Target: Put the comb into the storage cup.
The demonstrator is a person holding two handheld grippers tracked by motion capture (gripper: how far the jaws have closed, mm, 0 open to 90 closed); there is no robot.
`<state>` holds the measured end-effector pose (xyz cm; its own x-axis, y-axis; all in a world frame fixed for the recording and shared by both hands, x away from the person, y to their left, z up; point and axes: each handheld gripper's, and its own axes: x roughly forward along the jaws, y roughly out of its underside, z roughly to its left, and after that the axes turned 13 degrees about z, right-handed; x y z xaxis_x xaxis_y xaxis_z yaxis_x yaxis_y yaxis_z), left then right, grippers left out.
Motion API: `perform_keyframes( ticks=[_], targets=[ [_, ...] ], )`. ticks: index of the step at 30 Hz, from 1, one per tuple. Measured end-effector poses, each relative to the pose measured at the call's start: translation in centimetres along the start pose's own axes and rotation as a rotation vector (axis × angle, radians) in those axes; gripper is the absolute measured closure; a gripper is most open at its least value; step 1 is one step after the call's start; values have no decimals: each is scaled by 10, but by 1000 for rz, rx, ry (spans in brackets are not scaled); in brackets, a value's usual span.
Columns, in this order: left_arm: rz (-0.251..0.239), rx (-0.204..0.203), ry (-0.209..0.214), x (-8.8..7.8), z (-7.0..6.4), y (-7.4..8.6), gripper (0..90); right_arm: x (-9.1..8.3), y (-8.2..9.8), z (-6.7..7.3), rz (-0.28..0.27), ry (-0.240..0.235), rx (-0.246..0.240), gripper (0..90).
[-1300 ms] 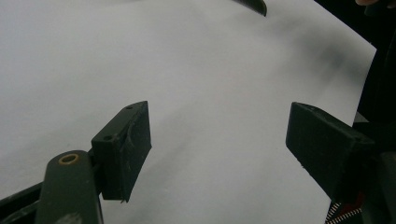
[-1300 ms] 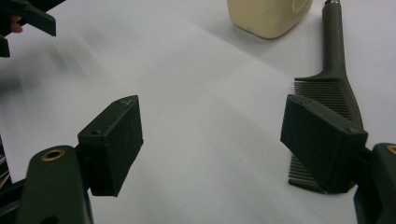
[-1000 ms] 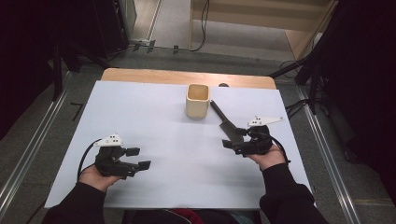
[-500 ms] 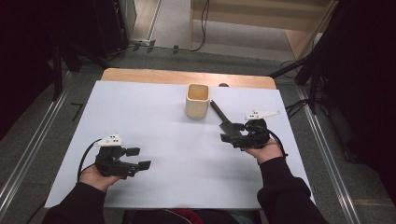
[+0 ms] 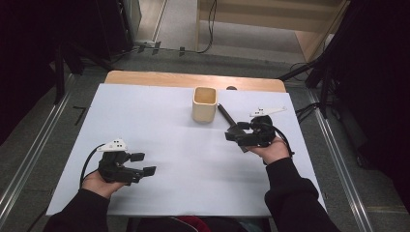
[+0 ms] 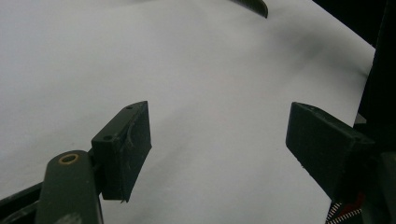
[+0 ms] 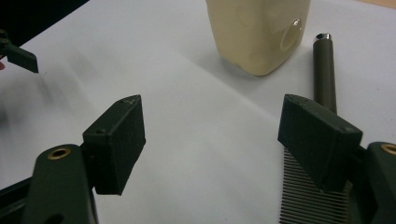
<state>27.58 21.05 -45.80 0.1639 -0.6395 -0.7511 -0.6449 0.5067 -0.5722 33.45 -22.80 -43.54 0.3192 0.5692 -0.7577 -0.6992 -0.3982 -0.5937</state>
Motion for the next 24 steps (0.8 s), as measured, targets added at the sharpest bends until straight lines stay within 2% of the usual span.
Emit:
perform_keyframes(
  ticks=[8, 24],
  targets=[
    [0, 0, 1, 0, 0, 0, 229, 3, -9, -3, 6, 12, -12, 219],
    [1, -1, 2, 0, 0, 0, 229, 7, -25, -12, 4, 25, 10, 229]
  ],
)
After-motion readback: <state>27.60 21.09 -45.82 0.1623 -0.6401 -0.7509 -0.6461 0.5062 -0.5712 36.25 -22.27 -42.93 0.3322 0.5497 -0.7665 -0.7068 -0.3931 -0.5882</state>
